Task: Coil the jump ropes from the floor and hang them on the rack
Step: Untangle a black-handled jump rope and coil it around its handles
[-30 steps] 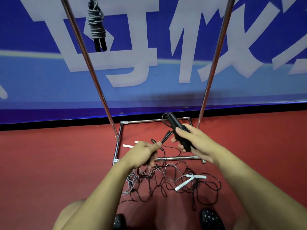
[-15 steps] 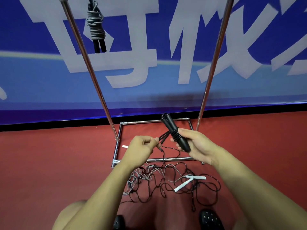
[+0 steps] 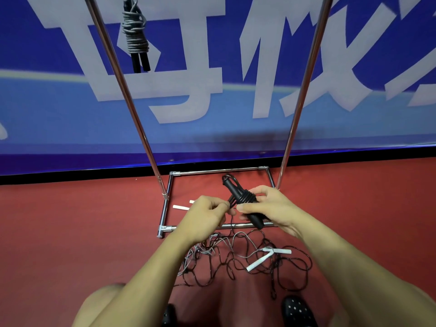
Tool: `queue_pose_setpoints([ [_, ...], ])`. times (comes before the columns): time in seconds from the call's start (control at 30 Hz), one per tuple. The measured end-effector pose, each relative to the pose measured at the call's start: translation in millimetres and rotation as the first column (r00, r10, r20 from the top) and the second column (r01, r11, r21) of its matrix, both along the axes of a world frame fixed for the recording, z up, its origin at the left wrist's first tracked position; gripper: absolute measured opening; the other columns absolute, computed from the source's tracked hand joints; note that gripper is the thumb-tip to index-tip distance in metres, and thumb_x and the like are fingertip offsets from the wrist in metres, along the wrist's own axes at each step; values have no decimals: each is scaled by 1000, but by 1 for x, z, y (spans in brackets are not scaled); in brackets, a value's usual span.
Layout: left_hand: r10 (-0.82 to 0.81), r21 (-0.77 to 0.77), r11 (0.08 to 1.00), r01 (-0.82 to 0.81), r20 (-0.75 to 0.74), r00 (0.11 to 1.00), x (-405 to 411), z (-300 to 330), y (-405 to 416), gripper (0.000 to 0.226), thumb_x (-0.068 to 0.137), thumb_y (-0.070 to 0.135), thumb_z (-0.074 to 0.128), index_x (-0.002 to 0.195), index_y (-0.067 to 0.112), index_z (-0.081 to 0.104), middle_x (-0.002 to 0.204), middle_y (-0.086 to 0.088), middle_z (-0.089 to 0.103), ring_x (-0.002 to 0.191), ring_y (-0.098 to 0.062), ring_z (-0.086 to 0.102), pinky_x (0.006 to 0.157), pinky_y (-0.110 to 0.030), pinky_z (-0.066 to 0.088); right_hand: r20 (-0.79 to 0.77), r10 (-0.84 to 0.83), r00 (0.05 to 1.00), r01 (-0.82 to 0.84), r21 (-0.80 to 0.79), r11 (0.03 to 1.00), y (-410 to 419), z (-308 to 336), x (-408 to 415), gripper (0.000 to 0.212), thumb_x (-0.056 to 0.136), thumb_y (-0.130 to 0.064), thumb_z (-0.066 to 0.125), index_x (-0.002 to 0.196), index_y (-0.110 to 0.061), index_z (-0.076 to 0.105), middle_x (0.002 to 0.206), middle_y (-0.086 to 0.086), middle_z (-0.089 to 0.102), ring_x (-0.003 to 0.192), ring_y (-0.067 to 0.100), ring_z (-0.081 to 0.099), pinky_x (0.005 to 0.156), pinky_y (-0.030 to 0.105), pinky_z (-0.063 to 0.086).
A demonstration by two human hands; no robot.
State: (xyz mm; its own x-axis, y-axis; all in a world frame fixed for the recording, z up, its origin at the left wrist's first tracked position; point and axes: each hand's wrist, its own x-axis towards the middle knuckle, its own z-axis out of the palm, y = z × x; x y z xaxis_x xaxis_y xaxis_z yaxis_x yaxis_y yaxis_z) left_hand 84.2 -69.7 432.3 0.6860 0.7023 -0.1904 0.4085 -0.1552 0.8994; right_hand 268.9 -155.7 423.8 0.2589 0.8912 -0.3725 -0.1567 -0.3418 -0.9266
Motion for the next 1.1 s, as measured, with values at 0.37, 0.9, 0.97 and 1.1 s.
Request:
queue_pose_setpoints([
  [0.37,-80,40,996,79,26,996,-3,-2,3,47,93,35,44,86,-4,68,56,-3,54,51,-17,34,52,-30,28,-10,186,983,-186,5,983,-7,5,-7,26,89,-9,78,113,-11,68,109,13,77,96,34,76,92,46,59],
  [0.9,-89,-237,970,49,-160,983,-6,3,3,47,107,29,41,79,1,67,47,-12,57,39,-23,53,45,-24,40,14,107,994,-108,80,991,-2,0,4,25,91,-12,75,108,-7,58,88,11,68,64,16,53,63,32,45],
  [0.97,-17,-149,989,-6,-155,988,-7,1,6,48,107,36,46,76,6,67,43,-7,51,42,-22,57,50,-24,40,-51,34,998,-30,85,996,0,1,9,27,93,-24,74,109,-9,58,85,9,63,63,16,52,61,30,44],
  [1.1,107,-51,992,-111,-80,991,-7,0,9,42,105,37,53,75,14,70,48,-4,55,43,-15,47,49,-21,36,-243,-42,969,50,27,998,2,4,19,50,106,-45,43,122,-2,61,89,14,66,67,21,57,64,34,46],
])
